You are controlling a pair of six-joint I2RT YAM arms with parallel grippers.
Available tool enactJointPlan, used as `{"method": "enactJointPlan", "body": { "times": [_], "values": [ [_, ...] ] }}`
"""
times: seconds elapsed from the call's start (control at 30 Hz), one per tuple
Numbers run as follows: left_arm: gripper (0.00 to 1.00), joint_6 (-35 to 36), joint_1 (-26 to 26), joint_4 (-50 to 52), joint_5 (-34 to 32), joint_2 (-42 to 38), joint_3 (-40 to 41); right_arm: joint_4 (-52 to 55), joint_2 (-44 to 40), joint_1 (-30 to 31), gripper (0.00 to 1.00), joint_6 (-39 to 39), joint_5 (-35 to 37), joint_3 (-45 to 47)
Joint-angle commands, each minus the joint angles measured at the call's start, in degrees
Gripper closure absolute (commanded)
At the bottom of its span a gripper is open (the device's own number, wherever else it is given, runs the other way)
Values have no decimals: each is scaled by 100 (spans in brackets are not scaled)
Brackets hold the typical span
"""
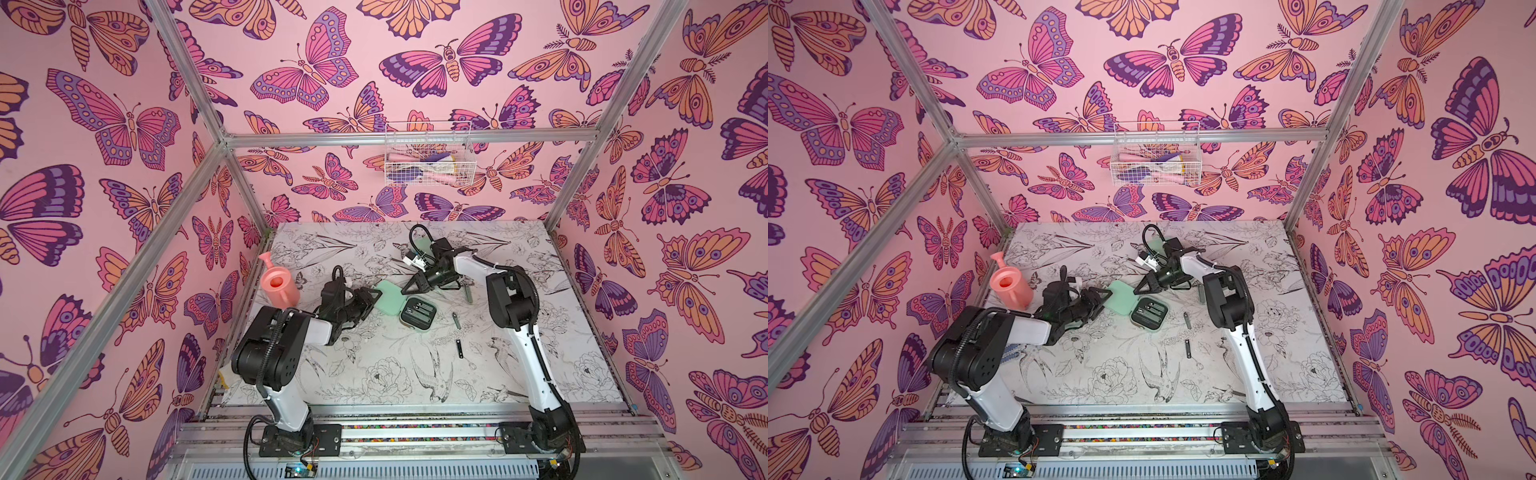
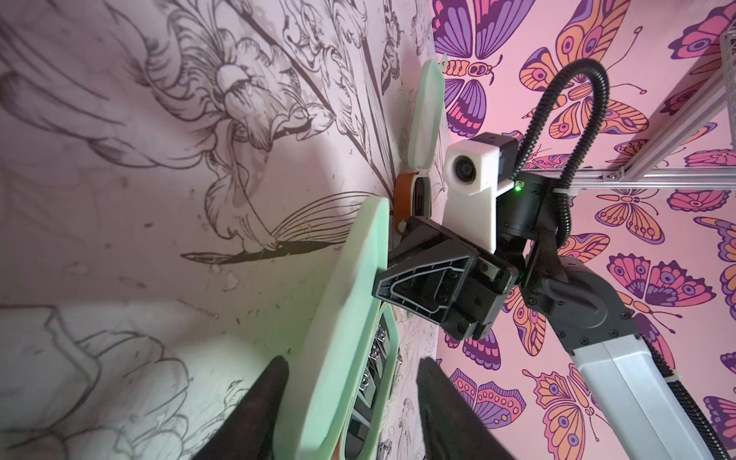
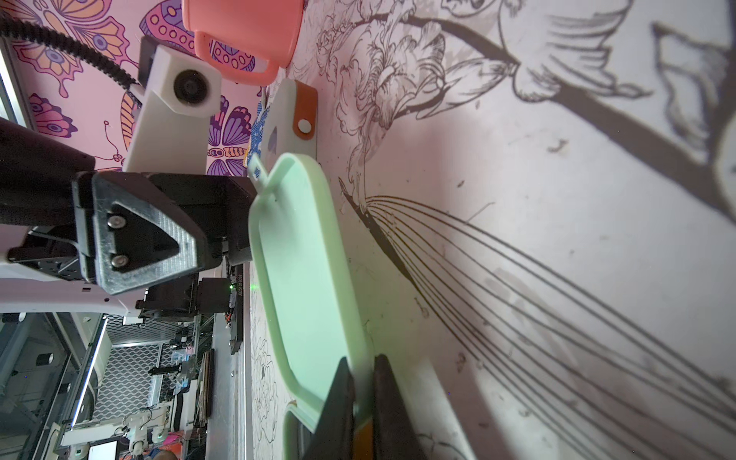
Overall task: Organize nail clipper sets
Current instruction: Close the storage box at the center of the board.
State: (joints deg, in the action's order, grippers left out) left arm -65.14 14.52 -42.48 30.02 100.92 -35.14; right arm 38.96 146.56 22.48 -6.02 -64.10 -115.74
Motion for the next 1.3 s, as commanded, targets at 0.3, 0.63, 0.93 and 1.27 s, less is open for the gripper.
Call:
{"method": "enactJointPlan", "body": {
  "times": [0.3, 0.63, 0.93, 1.27],
  "values": [
    [61, 160, -45, -469, 122, 250, 14, 24, -344, 2, 68, 52, -42, -49],
    [61, 119, -38, -722, 194, 364, 33, -623, -811, -161, 51, 1080, 273, 193],
    [59, 289, -43, -625, 501, 98, -59, -1305, -3056, -406, 50, 2736, 2110, 2408],
    [57, 455, -27, -621, 819, -104, -105, -3412, -5571, -267, 35, 5529, 3626, 6391]
  ]
}}
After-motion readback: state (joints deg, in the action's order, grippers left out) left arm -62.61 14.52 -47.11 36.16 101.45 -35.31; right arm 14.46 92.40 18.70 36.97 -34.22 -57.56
